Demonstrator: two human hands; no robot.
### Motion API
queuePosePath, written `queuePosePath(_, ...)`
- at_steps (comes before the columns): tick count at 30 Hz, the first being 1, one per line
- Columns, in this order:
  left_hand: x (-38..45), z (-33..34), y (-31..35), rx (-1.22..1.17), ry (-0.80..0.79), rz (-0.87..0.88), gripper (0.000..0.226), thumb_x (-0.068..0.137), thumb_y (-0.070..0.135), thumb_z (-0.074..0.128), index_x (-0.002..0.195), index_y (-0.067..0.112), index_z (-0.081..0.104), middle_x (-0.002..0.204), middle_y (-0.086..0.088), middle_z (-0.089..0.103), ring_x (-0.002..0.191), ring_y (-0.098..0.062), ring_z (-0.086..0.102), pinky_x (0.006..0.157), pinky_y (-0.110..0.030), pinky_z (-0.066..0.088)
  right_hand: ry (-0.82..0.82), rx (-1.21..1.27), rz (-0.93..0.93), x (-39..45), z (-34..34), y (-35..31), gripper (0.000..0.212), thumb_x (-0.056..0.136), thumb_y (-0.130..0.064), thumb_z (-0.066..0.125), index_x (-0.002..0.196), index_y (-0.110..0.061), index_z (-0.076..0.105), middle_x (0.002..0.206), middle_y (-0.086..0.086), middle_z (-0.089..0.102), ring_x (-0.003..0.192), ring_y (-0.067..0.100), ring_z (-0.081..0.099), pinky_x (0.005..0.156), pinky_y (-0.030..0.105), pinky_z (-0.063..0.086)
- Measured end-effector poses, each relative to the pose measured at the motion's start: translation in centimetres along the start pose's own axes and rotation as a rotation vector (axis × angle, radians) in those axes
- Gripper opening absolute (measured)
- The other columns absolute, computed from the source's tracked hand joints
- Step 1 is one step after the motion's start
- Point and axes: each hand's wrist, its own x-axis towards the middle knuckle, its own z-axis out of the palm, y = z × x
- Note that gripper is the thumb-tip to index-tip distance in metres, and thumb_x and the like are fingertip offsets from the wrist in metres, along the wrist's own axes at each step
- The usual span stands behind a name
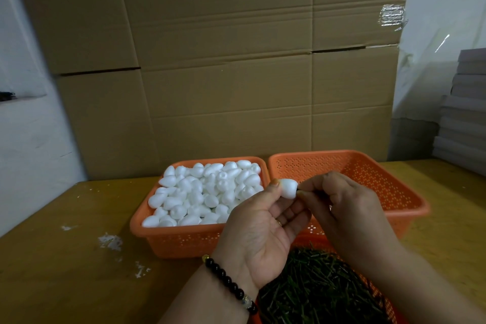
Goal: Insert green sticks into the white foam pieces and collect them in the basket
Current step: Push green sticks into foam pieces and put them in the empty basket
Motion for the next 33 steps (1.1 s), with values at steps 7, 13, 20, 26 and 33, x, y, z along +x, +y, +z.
queuePosePath(7,0.2,-0.1,0.1,-0.031,0.021,-0.029,0.020,0.093,0.016,0.056,0.086,0.004,0.069,0.085,-0.015,0.070,0.076,-0.021,0.066,0.074,-0.035,0.056,-0.030,0.000,0.008,0.1,0.1,0.1,0.011,0.082,-0.012,0.072,0.091,-0.016,0.068,0.084,-0.008,0.065,0.070,0.005,0.063,0.059,0.029,0.055)
queuePosePath(13,0.3,-0.4,0.4,-0.020,-0.023,-0.113,0.026,0.079,0.019,0.063,0.101,0.005,0.066,0.101,-0.015,0.071,0.084,-0.021,0.063,0.076,-0.034,0.055,-0.099,0.061,0.092,0.4,-0.3,-0.1,0.029,0.075,-0.011,0.079,0.099,-0.021,0.067,0.083,-0.018,0.065,0.085,0.000,0.063,0.074,0.018,0.051)
queuePosePath(20,0.5,-0.9,0.6,-0.062,-0.091,-0.224,0.056,0.068,0.026,0.067,0.122,0.011,0.062,0.105,-0.008,0.072,0.078,-0.017,0.065,0.075,-0.031,0.053,-0.082,0.143,0.146,0.6,-0.9,-0.7,0.048,0.069,-0.014,0.083,0.106,-0.034,0.059,0.080,-0.017,0.062,0.084,-0.004,0.062,0.079,0.016,0.049)
queuePosePath(26,0.5,-1.0,0.4,-0.123,-0.127,-0.310,0.028,0.083,0.037,0.065,0.084,0.010,0.068,0.079,-0.003,0.064,0.064,-0.016,0.062,0.070,-0.031,0.053,-0.114,0.094,0.099,0.6,-1.1,-0.6,0.047,0.067,-0.018,0.083,0.108,-0.027,0.063,0.086,-0.015,0.056,0.085,0.003,0.058,0.073,0.018,0.047)
queuePosePath(33,0.4,-0.9,0.0,-0.029,-0.113,-0.288,0.042,0.083,0.053,0.058,0.079,0.013,0.072,0.074,-0.001,0.061,0.068,-0.015,0.063,0.074,-0.030,0.048,-0.132,0.132,0.096,0.5,-0.8,-0.5,0.047,0.068,-0.026,0.081,0.110,-0.031,0.061,0.094,-0.016,0.055,0.087,0.003,0.059,0.074,0.018,0.049)
